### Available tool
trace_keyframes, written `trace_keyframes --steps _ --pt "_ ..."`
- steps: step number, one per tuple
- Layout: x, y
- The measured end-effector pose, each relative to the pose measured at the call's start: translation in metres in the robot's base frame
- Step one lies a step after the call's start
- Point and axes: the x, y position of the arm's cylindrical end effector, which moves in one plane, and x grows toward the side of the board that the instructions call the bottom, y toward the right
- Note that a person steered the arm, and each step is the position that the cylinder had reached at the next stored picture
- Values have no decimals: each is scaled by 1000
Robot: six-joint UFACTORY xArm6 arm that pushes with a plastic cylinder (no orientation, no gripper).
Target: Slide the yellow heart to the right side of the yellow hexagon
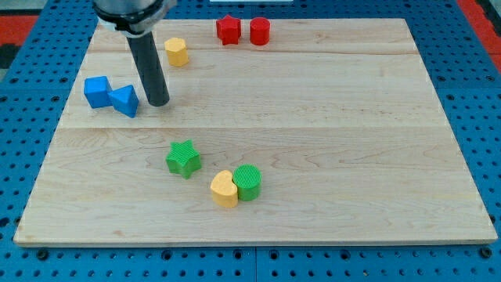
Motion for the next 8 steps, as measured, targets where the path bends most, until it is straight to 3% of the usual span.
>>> trace_keyframes --steps 2,6,7,8 --pt "10 -29" --pt "9 27" --pt "18 28" --pt "65 21"
